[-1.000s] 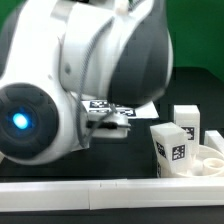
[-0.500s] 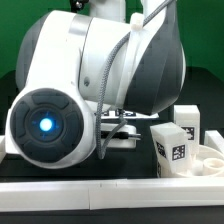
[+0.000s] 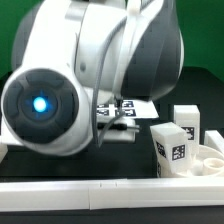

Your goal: Assemble stool

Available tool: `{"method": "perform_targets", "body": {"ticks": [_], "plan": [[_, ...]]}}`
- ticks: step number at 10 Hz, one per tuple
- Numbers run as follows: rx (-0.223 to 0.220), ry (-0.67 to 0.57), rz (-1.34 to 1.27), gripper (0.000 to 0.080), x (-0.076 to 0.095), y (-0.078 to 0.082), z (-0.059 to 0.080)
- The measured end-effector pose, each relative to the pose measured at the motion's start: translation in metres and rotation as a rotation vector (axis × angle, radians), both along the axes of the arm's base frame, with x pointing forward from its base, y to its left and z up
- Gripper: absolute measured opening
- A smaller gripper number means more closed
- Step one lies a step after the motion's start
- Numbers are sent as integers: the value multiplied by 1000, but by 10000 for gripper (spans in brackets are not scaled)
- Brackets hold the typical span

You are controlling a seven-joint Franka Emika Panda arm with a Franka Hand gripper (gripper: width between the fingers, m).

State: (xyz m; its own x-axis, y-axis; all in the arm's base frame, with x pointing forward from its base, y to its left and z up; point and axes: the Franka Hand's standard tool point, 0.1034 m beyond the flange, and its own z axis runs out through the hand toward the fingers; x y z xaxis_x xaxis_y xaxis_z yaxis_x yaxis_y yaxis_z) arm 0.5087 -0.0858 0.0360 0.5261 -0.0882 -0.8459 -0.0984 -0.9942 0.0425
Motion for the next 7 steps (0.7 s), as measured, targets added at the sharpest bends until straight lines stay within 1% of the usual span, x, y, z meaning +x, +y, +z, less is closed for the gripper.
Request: {"method": "perform_targets", "body": {"ticks": [1, 2, 3, 4, 5, 6, 7], "plan": [[-4, -109, 12, 332, 20, 2, 18], [8, -173, 15, 332, 23, 10, 50], [16, -193, 10, 332, 21, 12, 65], [0, -295, 21, 332, 33, 8, 54], [-6, -372, 26, 333, 37, 8, 55], [-8, -412, 26, 334, 36, 9, 57], [-23, -487, 25, 334, 43, 10, 59]]}}
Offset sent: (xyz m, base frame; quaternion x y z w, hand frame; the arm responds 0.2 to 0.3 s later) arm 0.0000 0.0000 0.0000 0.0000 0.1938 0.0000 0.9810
